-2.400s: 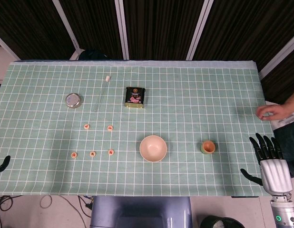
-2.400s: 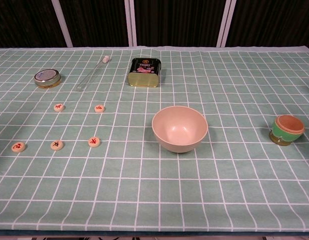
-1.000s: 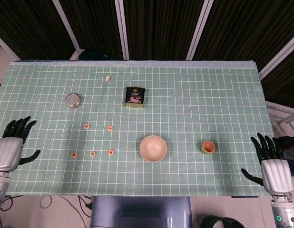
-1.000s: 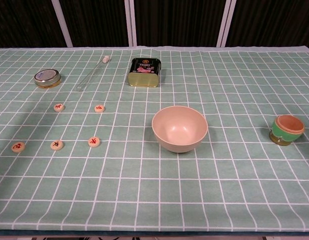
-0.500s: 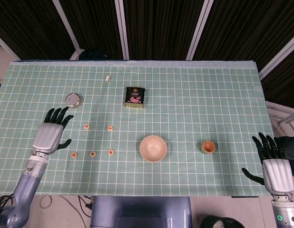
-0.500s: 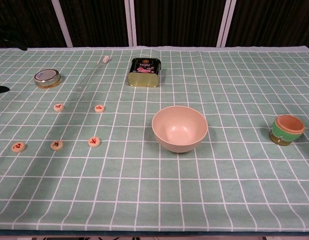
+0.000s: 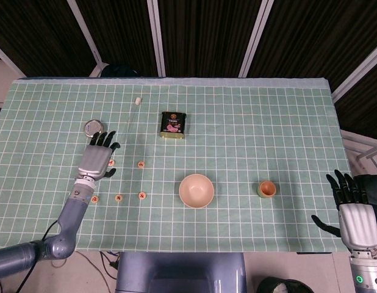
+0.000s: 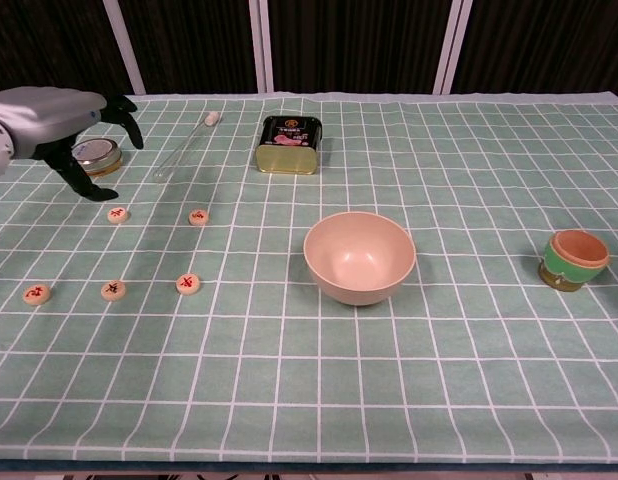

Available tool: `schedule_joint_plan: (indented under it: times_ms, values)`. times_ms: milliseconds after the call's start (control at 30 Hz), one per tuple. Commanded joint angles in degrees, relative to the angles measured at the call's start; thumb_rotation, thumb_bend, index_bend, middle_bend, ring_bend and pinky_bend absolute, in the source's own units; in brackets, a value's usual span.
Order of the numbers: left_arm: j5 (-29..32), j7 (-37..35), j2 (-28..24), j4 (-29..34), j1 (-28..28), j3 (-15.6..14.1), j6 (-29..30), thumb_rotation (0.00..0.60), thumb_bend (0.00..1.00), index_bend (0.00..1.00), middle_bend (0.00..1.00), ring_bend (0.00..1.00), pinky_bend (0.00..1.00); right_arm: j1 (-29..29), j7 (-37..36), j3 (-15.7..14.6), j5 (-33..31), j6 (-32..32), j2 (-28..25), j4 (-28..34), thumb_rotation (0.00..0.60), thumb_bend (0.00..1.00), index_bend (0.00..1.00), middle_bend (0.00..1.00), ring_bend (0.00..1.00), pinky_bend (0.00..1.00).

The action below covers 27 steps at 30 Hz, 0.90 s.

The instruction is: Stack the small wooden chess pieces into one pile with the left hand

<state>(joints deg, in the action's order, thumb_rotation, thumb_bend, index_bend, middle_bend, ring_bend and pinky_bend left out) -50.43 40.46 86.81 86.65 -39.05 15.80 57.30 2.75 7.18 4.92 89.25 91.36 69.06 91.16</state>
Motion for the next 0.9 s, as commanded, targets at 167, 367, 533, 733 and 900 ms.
schedule_joint_plan:
  times_ms: [167, 367, 533, 733, 900]
  values:
    - [2.67, 1.43, 7.02, -7.59, -5.12, -0.17, -1.37, 0.600, 0.28, 0.37, 0.00, 0.00, 0.00, 0.19, -0.18, 0.34, -0.93, -0.66, 0.09, 0.11, 0.600, 0.23, 0.09, 0.01, 0.00, 0.00]
    - [4.46, 3.40, 11.16, -12.58, -7.65, -1.33, -1.99, 0.600, 0.28, 0.39, 0.00, 0.00, 0.00, 0.40, -0.75, 0.69, -1.87, -1.32, -0.03, 0.17, 0.600, 0.23, 0.09, 0.01, 0.00, 0.00]
    - [4.86, 3.58, 14.19, -16.57, -8.99, -1.98, -2.18, 0.600, 0.28, 0.39, 0.00, 0.00, 0.00, 0.44, -1.15, 0.79, -2.09, -1.44, -0.18, 0.28, 0.600, 0.23, 0.09, 0.01, 0.00, 0.00]
    - [3.73, 2.62, 16.76, -19.66, -10.08, -2.57, -2.41, 0.600, 0.28, 0.42, 0.01, 0.00, 0.00, 0.52, -1.35, 0.98, -2.53, -1.68, -0.24, 0.36, 0.600, 0.23, 0.09, 0.01, 0.00, 0.00]
    - [3.09, 3.01, 18.15, -20.84, -10.71, -2.98, -1.90, 0.600, 0.28, 0.46, 0.01, 0.00, 0.00, 0.54, -1.47, 0.98, -2.60, -1.73, -0.30, 0.37, 0.600, 0.23, 0.09, 0.01, 0.00, 0.00]
